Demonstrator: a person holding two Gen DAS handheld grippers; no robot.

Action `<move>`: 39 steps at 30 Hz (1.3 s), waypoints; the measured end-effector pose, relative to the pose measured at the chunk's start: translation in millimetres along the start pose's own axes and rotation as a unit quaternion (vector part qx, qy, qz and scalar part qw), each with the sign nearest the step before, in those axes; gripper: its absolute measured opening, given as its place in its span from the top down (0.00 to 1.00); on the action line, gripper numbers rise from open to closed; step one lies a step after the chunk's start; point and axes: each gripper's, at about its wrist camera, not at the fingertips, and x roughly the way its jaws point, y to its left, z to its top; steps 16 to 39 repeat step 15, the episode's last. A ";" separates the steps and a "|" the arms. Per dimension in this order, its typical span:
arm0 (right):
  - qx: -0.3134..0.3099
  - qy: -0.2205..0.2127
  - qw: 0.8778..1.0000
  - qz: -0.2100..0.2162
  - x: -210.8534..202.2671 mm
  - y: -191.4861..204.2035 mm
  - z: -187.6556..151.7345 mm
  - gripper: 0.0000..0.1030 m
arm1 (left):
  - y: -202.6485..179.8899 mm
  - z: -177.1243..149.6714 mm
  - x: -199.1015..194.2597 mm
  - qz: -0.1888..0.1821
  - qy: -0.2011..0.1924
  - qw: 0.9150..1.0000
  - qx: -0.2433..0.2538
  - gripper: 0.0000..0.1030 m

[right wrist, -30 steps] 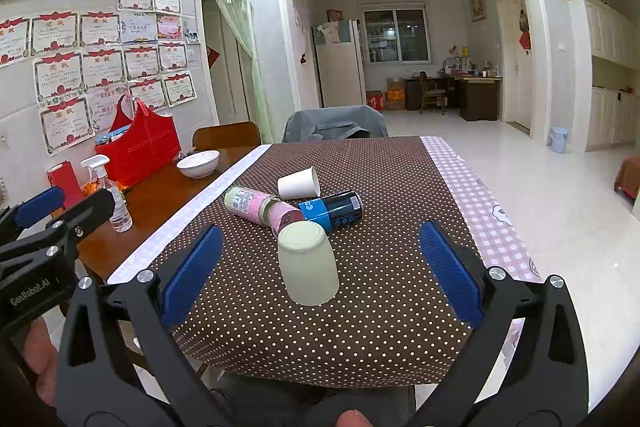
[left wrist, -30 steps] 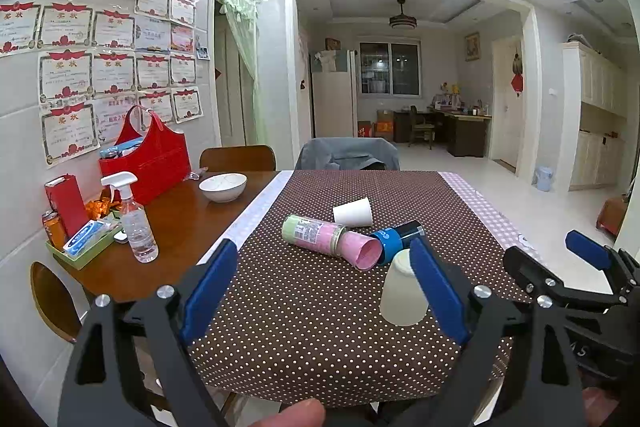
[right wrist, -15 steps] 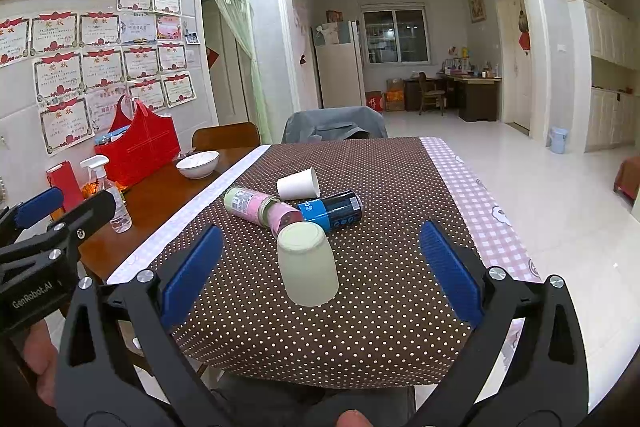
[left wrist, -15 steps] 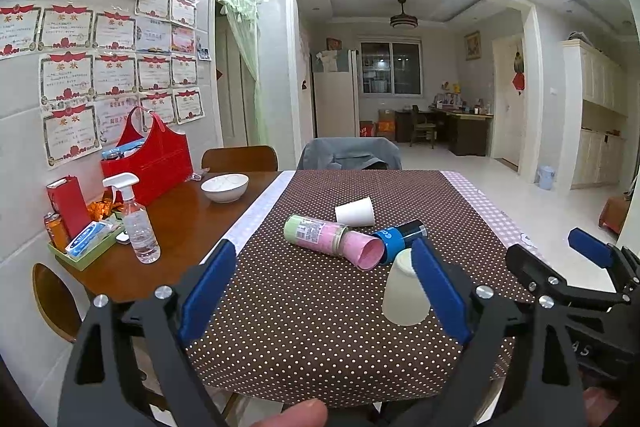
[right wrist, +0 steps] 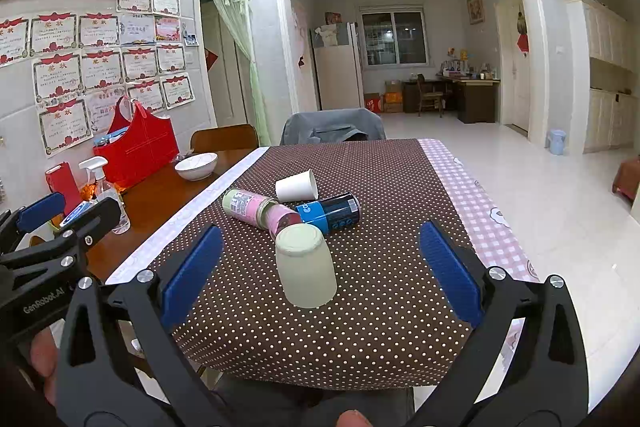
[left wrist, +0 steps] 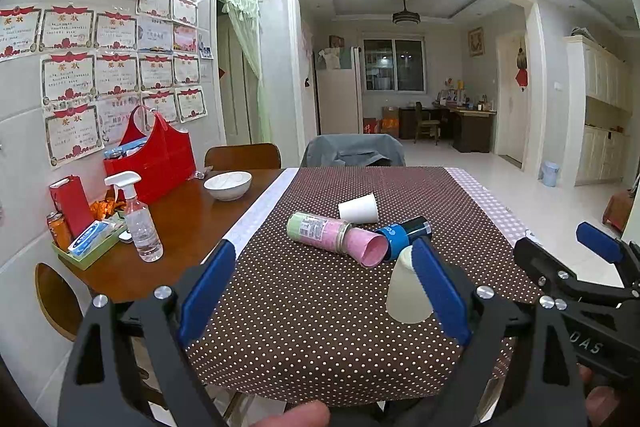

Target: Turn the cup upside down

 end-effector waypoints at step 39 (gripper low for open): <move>0.003 -0.001 1.000 0.001 0.2 0.1 -1.1 0.06 | -6.0 -1.7 -0.8 0.000 -0.005 1.000 0.010 0.14</move>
